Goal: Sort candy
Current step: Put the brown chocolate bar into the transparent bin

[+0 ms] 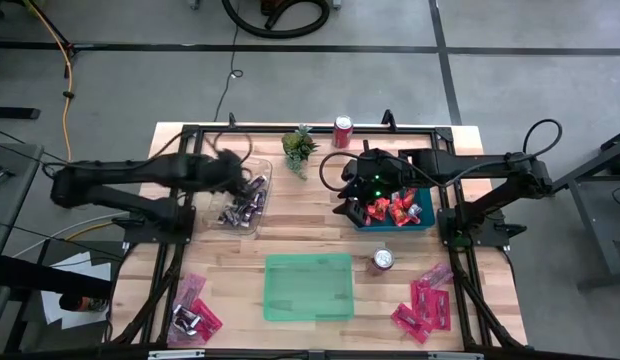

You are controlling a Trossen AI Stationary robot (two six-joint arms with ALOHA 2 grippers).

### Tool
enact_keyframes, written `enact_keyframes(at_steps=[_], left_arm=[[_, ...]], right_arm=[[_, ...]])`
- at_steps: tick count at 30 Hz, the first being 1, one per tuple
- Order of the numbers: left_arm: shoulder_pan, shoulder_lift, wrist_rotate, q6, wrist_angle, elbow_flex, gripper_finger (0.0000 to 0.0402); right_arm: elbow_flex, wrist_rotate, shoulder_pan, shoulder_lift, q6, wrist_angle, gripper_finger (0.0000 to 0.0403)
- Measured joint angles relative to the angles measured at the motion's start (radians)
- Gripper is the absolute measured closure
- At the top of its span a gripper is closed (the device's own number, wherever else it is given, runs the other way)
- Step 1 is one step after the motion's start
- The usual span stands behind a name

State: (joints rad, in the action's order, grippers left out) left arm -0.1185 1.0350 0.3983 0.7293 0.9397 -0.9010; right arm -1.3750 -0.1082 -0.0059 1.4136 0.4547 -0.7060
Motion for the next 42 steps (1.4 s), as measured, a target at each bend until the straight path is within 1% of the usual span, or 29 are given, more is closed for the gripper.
enact_keyframes(at_steps=[2,4,7,12,15,20,24,29,31,34,37,42], left_arm=[[-0.067,0.044,-0.085,-0.079,-0.081,0.039,0.0401],[-0.107,0.091,-0.146,-0.117,-0.127,0.067,0.0401],[-0.125,0.157,-0.182,-0.138,-0.128,0.083,0.0401],[-0.103,0.209,-0.187,-0.135,-0.132,0.108,0.0401],[-0.082,0.232,-0.182,-0.086,-0.133,0.136,0.0401],[-0.062,0.263,-0.113,0.010,-0.150,0.188,0.0401],[-0.063,0.289,-0.108,0.045,-0.208,0.216,0.0401],[-0.068,0.323,-0.107,0.070,-0.234,0.216,0.0398],[-0.074,0.328,-0.110,0.084,-0.232,0.216,0.0388],[-0.085,0.328,-0.132,0.088,-0.225,0.211,0.0360],[-0.087,0.318,-0.134,0.088,-0.187,0.186,0.0322],[-0.097,0.305,-0.137,0.078,-0.100,0.107,0.0256]], right_arm=[[0.000,0.010,0.000,0.000,0.017,-0.001,0.0153],[0.000,0.023,0.000,0.000,0.026,-0.003,0.0153],[0.000,0.031,0.000,0.000,0.043,-0.009,0.0153],[0.000,0.059,0.000,0.000,0.043,-0.008,0.0153],[0.000,0.074,0.000,0.000,0.043,-0.008,0.0153],[0.000,0.075,0.000,0.000,0.043,-0.008,0.0153],[0.000,0.076,0.000,0.000,0.043,-0.008,0.0153],[0.000,0.077,0.000,0.000,0.043,-0.008,0.0153],[0.000,0.077,0.000,0.000,0.043,-0.008,0.0153],[0.000,0.077,0.000,0.000,0.043,-0.008,0.0153],[0.000,0.077,0.000,0.000,0.043,-0.008,0.0153],[0.000,0.077,0.000,0.000,0.039,-0.008,0.0153]])
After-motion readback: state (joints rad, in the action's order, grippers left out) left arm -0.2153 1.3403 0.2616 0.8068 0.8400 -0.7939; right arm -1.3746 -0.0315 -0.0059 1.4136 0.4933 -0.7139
